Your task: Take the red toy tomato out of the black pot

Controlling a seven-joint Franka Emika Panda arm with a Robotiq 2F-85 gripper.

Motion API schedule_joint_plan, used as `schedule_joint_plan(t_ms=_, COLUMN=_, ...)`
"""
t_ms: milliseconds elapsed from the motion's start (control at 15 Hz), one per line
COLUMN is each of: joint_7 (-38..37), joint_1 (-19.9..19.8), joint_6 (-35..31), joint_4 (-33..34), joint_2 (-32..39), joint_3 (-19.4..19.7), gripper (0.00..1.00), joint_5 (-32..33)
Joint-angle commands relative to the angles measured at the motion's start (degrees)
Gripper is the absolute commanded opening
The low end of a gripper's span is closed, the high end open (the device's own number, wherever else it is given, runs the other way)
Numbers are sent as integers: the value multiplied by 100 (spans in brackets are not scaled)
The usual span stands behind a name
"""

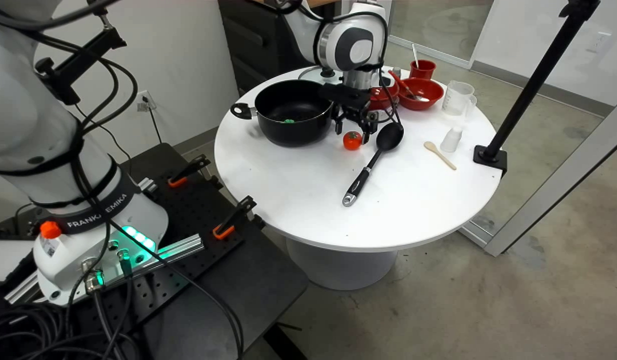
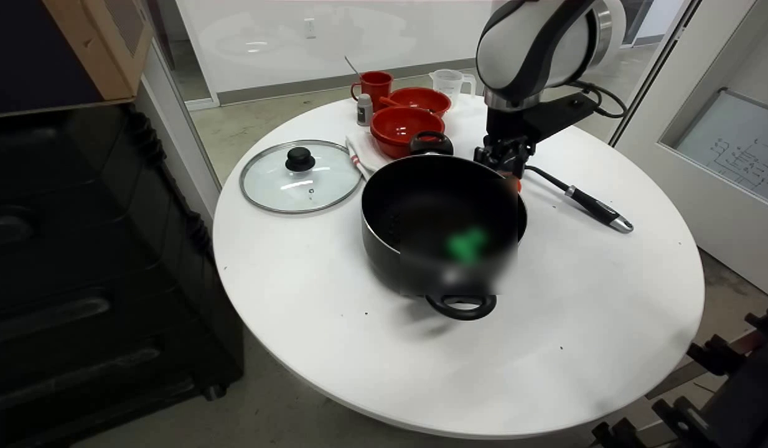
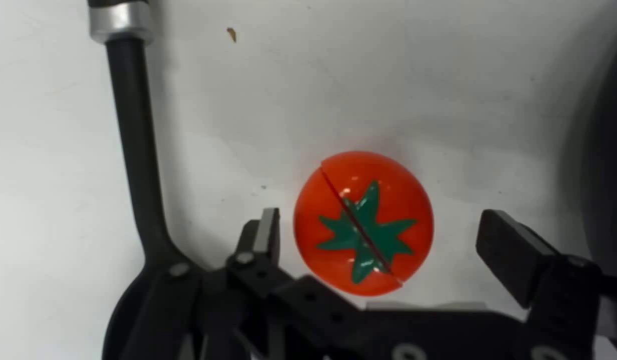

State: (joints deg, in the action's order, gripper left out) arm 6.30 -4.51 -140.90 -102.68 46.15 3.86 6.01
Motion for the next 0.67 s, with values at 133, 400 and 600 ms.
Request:
schedule_joint_plan(t_ms=133, joint_7=104, joint_1=-86, joint_6=21, joint_4=-140, joint_2=-292, joint_3=-134, gripper=100, joint_5=-92)
schedule_joint_plan(t_ms=400, joint_7=209, joint_1=-158, joint_6=-101, joint_4=-543, joint_2=-924, joint_3=-287, gripper=100, joint_5=-196)
schedule_joint_plan(t_ms=600, joint_7=146, joint_1=-136, joint_6=-270, joint_4=-906, joint_2=-1496, joint_3=-304, gripper=100, joint_5=-224)
